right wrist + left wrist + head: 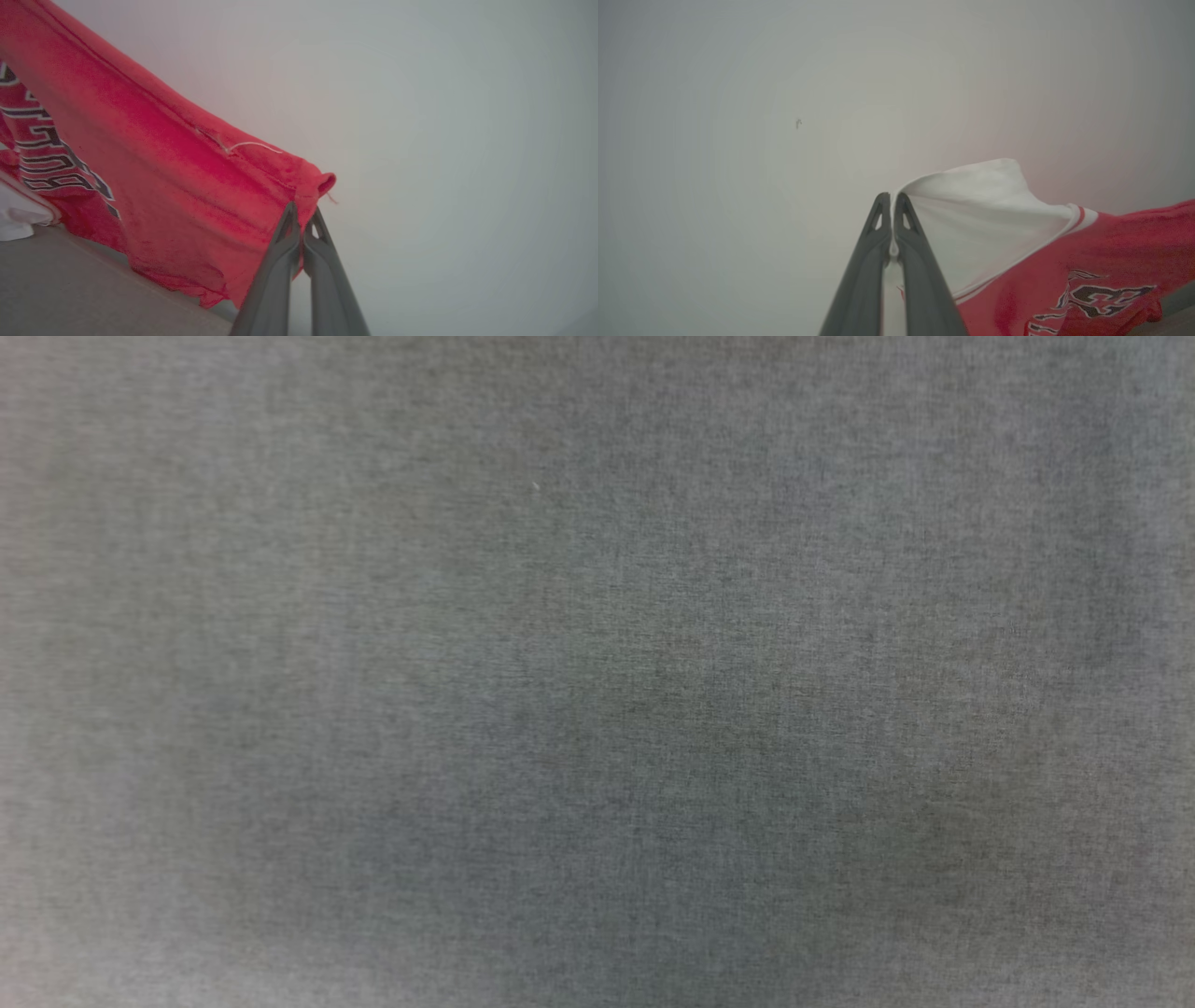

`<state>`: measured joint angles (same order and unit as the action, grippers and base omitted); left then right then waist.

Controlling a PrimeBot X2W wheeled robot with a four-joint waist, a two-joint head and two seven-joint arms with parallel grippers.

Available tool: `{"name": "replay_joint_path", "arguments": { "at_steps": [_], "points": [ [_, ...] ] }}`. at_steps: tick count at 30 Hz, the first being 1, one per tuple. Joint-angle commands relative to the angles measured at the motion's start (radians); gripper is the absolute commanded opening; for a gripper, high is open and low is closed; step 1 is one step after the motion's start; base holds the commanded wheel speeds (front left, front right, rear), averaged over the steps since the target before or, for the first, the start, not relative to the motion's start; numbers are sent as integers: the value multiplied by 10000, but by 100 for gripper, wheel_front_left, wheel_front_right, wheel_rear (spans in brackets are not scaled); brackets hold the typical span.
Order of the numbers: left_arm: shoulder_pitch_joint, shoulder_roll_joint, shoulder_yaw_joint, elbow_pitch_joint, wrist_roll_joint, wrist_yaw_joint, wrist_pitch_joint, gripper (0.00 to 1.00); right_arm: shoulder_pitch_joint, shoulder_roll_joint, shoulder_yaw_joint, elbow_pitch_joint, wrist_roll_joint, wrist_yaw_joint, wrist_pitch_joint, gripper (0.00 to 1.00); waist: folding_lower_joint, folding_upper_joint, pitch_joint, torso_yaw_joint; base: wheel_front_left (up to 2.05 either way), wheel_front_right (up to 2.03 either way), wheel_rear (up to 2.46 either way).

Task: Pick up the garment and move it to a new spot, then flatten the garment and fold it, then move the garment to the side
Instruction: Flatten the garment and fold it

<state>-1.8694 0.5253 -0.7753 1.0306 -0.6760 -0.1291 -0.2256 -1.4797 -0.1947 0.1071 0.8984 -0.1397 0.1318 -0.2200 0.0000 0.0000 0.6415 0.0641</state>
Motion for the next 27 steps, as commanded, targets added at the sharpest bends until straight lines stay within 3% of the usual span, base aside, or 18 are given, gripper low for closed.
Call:
{"name": "replay_joint_path", "arguments": {
  "at_steps": [1, 9, 14, 16, 19, 27],
  "points": [
    [382, 56, -145, -135, -37, -6, 30, 0, 183, -61, -1, 78, 372, -23, -33, 0, 0, 0, -351, 170, 0, 0, 0],
    [3788, 449, -686, -1084, -1354, -11, 1470, 0, 2353, -185, 1390, 466, 2859, -21, 1026, 0, 0, 0, -1699, 204, 0, 0, 0],
    [5836, 1024, -1034, -2391, -1994, -4, 2669, 0, 4160, -709, 2187, -762, 4949, -21, 2169, 0, 0, 0, -2629, 135, 0, 0, 0],
    [6669, 1378, -1186, -3221, -2249, 185, 3289, 0, 4956, -1143, 2527, -1532, 5611, -21, 2673, 0, 0, 0, -2981, 111, 0, 0, 0],
    [7979, 2084, -1387, -4872, -2622, 722, 4184, 0, 6128, -1777, 2682, -2737, 6418, -21, 3325, 0, 0, 0, -3396, 82, 0, 0, 0],
    [11568, 4378, -1727, -10511, -3962, 3348, 5860, 0, 9325, -2864, 2058, -5556, 7655, -21, 5213, 0, 0, 0, -4138, 117, 0, 0, 0]
  ]
}}
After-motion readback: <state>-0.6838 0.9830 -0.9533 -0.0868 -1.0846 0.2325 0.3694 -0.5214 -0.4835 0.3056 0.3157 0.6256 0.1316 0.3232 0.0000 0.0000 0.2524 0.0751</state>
